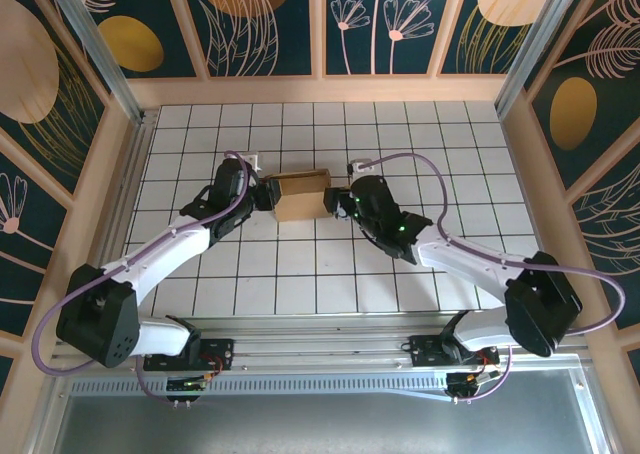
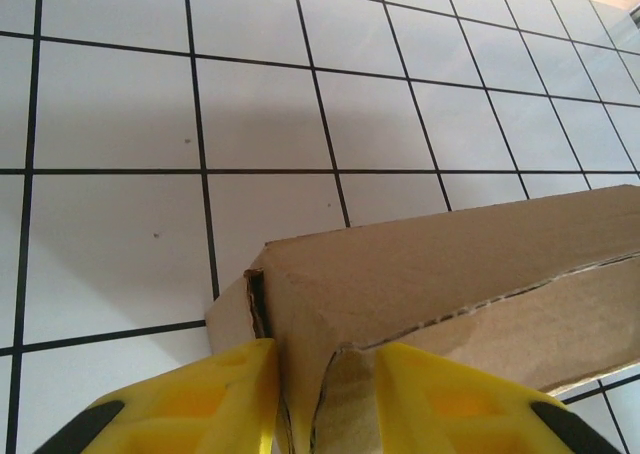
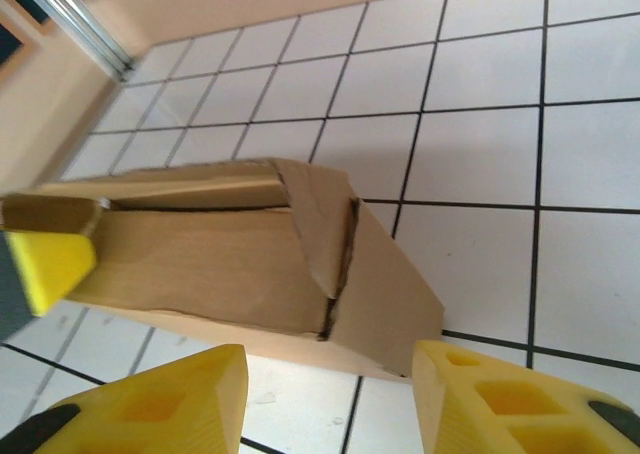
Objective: Fold the paper box
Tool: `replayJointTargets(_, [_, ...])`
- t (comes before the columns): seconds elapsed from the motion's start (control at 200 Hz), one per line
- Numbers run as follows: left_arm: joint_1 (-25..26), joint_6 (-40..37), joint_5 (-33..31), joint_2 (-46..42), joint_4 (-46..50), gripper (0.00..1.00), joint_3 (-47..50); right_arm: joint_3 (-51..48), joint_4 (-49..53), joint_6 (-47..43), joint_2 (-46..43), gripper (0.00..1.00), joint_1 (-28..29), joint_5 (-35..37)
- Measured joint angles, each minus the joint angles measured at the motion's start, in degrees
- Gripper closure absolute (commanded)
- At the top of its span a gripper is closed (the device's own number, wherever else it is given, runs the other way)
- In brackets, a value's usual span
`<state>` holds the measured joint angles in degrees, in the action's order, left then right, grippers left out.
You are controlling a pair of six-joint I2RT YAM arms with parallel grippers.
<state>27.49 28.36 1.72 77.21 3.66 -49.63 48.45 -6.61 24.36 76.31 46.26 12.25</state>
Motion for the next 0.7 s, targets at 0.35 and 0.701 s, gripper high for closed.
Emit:
replayJointTargets(0.35, [0.0, -0.15, 2.16, -0.46, 0.39, 0.54, -0.28, 4.24, 3.56, -1.55, -1.9, 0.49, -6.69, -9.03])
replayJointTargets(0.701, [0.0, -0.04, 4.15, -0.52, 2.32, 0.44, -1.53, 13.35, 5.6, -3.21, 3.93, 0.49, -12.61, -19.08])
